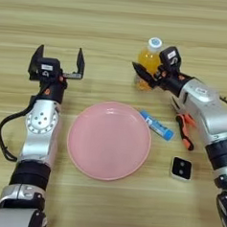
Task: Move the objects on the table
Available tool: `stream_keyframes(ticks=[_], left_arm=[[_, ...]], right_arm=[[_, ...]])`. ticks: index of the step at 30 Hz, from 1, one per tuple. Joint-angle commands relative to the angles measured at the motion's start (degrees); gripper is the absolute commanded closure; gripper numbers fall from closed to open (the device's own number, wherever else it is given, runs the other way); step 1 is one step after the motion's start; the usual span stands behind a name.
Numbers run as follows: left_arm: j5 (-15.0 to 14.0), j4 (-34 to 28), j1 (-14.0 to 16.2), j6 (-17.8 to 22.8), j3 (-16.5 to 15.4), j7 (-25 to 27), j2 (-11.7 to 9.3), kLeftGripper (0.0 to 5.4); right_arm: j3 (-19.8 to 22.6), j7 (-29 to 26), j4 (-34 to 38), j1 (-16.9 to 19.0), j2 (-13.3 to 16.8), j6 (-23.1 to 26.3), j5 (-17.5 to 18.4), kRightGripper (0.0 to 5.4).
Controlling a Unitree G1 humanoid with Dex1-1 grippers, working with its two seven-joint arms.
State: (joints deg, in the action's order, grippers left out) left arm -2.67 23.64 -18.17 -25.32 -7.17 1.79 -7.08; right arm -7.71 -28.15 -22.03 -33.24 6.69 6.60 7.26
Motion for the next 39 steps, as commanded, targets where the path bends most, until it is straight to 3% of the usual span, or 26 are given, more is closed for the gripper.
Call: stream_keyframes(ticks=[1, 12, 24, 30, 39], left_arm=[[0.0, -0.2, 0.2, 0.2, -0.3, 0.1, -0.3, 0.0], [0.0, -0.2, 0.3, 0.0, -0.6, 0.2, -0.4, 0.0], [-0.1, -0.3, 0.4, 0.0, -0.7, 0.3, -0.3, 0.0], [-0.1, -0.2, 0.4, 0.0, -0.8, 0.4, -0.4, 0.0], [-0.2, -0.1, 0.4, 0.0, -0.9, 0.5, -0.3, 0.0]], right_arm=[[-1.2, 0.1, -3.1, -0.3, -1.5, -4.6, -1.9, 1.93], [-3.4, -0.1, -7.4, 2.9, -3.5, -8.4, -4.7, 1.93], [-2.8, 0.2, -8.9, 2.6, -3.6, -8.5, -4.9, 1.93], [-2.7, 0.5, -9.3, 2.2, -3.6, -8.5, -5.2, 1.0], [-2.3, 0.7, -9.3, 1.8, -3.9, -9.1, -5.2, 0.09]])
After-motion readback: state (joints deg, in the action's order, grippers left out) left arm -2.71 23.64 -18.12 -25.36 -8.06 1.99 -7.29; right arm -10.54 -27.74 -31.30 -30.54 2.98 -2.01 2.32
